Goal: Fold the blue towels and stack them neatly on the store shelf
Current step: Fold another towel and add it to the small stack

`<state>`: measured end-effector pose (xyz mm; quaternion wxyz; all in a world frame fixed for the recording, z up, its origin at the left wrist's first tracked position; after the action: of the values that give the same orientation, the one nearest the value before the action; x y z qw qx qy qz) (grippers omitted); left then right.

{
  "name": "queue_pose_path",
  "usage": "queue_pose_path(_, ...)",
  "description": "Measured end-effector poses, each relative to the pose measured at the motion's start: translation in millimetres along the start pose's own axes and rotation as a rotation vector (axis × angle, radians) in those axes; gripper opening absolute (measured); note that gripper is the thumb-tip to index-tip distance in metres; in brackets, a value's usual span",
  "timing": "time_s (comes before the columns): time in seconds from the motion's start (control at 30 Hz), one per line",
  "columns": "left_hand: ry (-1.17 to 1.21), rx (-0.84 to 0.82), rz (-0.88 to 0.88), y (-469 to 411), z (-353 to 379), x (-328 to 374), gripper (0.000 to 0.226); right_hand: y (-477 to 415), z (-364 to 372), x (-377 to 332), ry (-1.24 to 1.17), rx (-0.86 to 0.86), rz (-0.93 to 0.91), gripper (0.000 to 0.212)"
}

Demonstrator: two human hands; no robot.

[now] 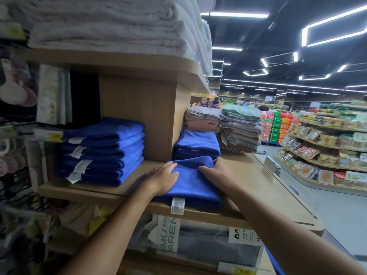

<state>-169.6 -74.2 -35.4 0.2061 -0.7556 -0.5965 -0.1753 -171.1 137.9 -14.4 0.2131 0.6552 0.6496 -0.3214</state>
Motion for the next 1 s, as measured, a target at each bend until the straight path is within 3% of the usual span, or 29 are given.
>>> queue_pose_path(0.07, 0.094, 0.039, 0.028, 2, -3, 1, 0.058, 1, -4, -9, -0.146, 0.045, -0.081, 0.029)
queue_pose_path(0.17, 0.331, 0.127, 0.093, 4, -10, 5, 0.073, 7, -11, -23, -0.408, 0.082, -0.222, 0.033)
queue_pose_path(0.27, 0.642, 0.23, 0.027, 9, -21, -4, 0.094, 13, -26, -31, -0.647, 0.079, -0.301, 0.035)
queue_pose_path(0.33, 0.885, 0.244, -0.017, 13, -24, -12, 0.096, 15, -43, -37, -0.711, 0.097, -0.347, 0.038)
queue_pose_path(0.47, 1.112, -0.114, -0.002, 13, -9, 7, 0.059, 7, -78, -50, -0.717, 0.143, -0.371, 0.033)
queue_pose_path(0.57, 1.199, -0.262, 0.023, 7, -6, 27, 0.056, -12, -100, -57, -0.714, 0.132, -0.375, 0.032)
queue_pose_path(0.73, 1.221, -0.251, 0.007, -29, -12, 48, 0.039, -64, -129, -56, -0.728, 0.148, -0.314, 0.042)
queue_pose_path(1.0, 1.467, 0.032, 0.062, -98, -37, 68, 0.024, -158, -151, -60, -0.833, 0.163, -0.313, 0.047)
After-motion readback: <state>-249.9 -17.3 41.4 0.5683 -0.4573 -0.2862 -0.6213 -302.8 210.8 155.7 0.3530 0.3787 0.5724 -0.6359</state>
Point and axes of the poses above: each hand's wrist, its own y-axis away from the middle knuckle, its own z-axis out of the palm, x = y × z, the point moved 10 cm from there along -y, towards the middle knuckle, and after that the axes turned 6 degrees about -x, right-handed, at the moved point
